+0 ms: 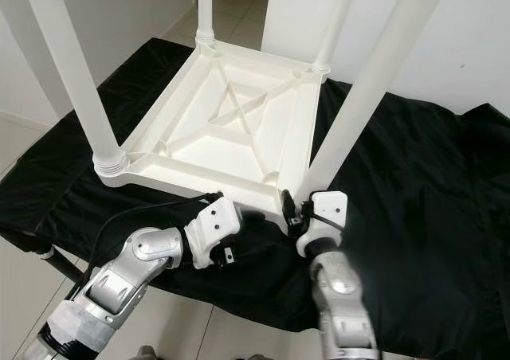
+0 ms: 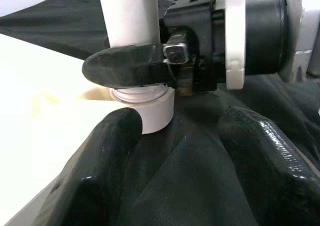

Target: Building children table

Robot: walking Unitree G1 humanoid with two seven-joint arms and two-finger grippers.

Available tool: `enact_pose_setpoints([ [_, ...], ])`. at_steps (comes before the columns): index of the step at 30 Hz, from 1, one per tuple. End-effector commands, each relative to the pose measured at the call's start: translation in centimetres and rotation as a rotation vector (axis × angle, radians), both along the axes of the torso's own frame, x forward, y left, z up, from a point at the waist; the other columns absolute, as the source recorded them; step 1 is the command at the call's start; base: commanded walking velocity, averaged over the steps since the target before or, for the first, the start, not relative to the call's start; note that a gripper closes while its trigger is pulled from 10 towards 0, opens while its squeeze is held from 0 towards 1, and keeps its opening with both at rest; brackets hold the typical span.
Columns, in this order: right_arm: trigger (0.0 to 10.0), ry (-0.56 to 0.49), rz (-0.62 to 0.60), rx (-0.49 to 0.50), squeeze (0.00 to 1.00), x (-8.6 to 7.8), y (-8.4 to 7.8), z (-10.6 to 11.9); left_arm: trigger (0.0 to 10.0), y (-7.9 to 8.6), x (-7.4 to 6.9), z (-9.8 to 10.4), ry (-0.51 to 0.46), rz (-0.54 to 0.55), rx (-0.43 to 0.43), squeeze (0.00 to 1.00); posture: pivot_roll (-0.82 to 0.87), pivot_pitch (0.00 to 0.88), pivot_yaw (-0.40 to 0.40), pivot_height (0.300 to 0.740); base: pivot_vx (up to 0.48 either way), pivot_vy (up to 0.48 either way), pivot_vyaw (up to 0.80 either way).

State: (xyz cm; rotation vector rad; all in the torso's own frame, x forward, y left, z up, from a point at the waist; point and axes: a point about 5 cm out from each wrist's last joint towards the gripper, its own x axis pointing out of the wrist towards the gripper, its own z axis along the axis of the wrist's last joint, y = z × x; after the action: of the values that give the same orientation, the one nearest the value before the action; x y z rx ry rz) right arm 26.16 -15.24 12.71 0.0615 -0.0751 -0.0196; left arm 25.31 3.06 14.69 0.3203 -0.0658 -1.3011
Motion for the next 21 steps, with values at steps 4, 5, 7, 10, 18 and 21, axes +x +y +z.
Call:
enact_pose_setpoints([
  [4,10.0,0.112,-0.084,0.024,0.0,-0.4,0.6,-1.7,10.0,-0.5,-0.3,-0.3,0.004,-0.046,0.018,0.0,0.03,0.092,-0.097,0.74,0.0,0.0,0.0],
  [5,10.0,0.112,-0.084,0.024,0.0,-0.4,0.6,-1.7,10.0,-0.5,-0.3,-0.3,0.004,-0.046,0.018,0.0,0.03,0.092,-0.097,0.74,0.0,0.0,0.0],
  [7,10.0,0.12,-0.068,0.025,0.0,-0.5,1.1,-1.8,10.0,-0.4,-0.2,-0.2,0.001,-0.043,0.019,0.0,0.03,0.09,-0.099,0.74,0.0,0.0,0.0],
  [10,10.0,0.124,-0.064,0.022,0.0,-0.5,1.3,-1.8,10.0,-0.3,0.0,-0.1,-0.003,-0.039,0.02,0.0,0.03,0.088,-0.1,0.74,0.0,0.0,0.0],
  [18,10.0,0.109,-0.031,0.032,1.0,-0.4,1.7,-1.3,10.0,-0.3,0.1,0.0,-0.01,-0.033,0.019,0.0,0.03,0.081,-0.101,0.74,0.0,0.0,0.0],
  [21,10.0,0.079,-0.002,0.008,1.0,-0.3,1.7,-0.9,10.0,-0.4,0.2,0.0,-0.011,-0.033,0.02,0.0,0.03,0.081,-0.101,0.74,0.0,0.0,0.0],
])
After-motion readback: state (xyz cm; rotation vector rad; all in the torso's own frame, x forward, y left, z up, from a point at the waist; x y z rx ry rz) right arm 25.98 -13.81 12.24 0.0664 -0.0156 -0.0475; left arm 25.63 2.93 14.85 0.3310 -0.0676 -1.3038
